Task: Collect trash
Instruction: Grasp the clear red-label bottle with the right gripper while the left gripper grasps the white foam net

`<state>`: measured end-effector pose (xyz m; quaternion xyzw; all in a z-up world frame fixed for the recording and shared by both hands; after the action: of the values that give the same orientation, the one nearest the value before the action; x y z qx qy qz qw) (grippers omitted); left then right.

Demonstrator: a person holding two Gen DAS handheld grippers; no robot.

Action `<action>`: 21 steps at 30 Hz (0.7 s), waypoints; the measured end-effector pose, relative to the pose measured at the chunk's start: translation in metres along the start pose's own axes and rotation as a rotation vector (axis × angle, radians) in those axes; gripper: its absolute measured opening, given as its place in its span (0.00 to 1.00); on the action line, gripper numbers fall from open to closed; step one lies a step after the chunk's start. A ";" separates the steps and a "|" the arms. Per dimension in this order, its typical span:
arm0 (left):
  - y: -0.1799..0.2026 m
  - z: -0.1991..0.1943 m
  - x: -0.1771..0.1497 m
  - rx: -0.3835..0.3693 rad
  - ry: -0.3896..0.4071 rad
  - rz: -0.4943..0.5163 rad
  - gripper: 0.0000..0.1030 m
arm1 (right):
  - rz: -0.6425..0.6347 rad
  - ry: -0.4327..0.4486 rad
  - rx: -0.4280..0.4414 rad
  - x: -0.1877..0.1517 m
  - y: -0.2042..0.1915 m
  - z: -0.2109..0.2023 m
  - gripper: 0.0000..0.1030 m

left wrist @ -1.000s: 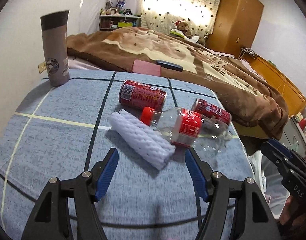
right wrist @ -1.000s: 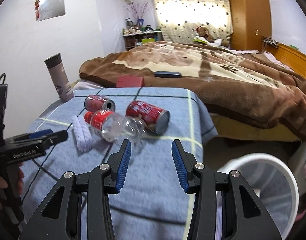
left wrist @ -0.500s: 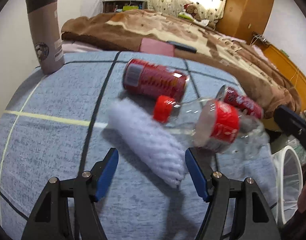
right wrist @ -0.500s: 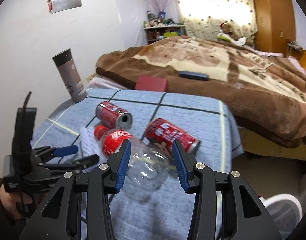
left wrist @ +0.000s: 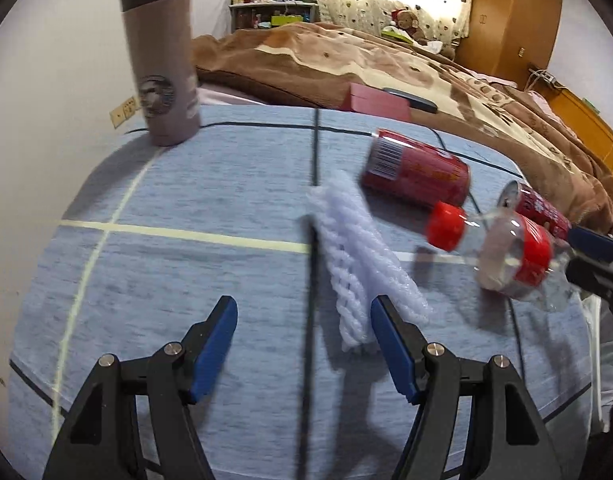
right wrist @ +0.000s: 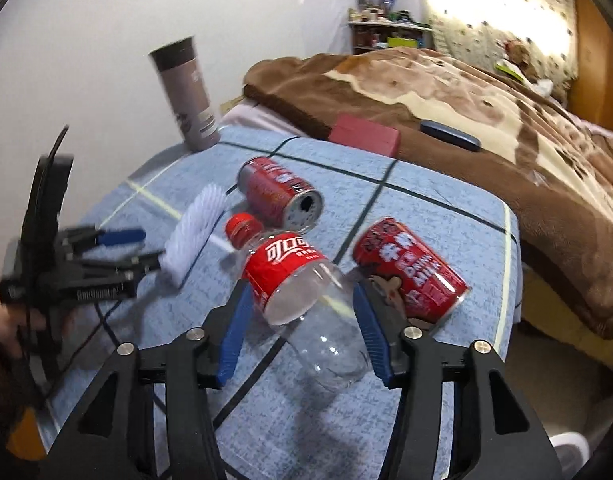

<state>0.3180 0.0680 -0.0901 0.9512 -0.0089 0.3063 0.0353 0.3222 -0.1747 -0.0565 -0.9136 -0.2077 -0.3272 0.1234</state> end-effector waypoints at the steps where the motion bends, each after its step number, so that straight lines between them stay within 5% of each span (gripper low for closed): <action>1: -0.004 0.000 0.001 0.023 0.002 0.002 0.69 | -0.024 -0.012 0.012 0.000 -0.004 0.000 0.53; 9: -0.003 -0.018 0.009 -0.073 0.064 -0.040 0.69 | -0.216 -0.117 -0.065 -0.002 -0.019 0.014 0.56; 21: 0.001 -0.021 0.018 -0.161 0.072 -0.086 0.72 | -0.184 -0.145 -0.092 -0.006 -0.021 0.032 0.63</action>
<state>0.3202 0.0684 -0.0629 0.9331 0.0085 0.3370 0.1252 0.3259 -0.1460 -0.0824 -0.9166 -0.2838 -0.2794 0.0354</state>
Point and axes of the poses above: each gripper's, at about its wrist camera, not at the fingertips, and z roughly the way its jaws point, y to its right, x to its top, the point moved 6 cm from there along z, roughly the way its jaws point
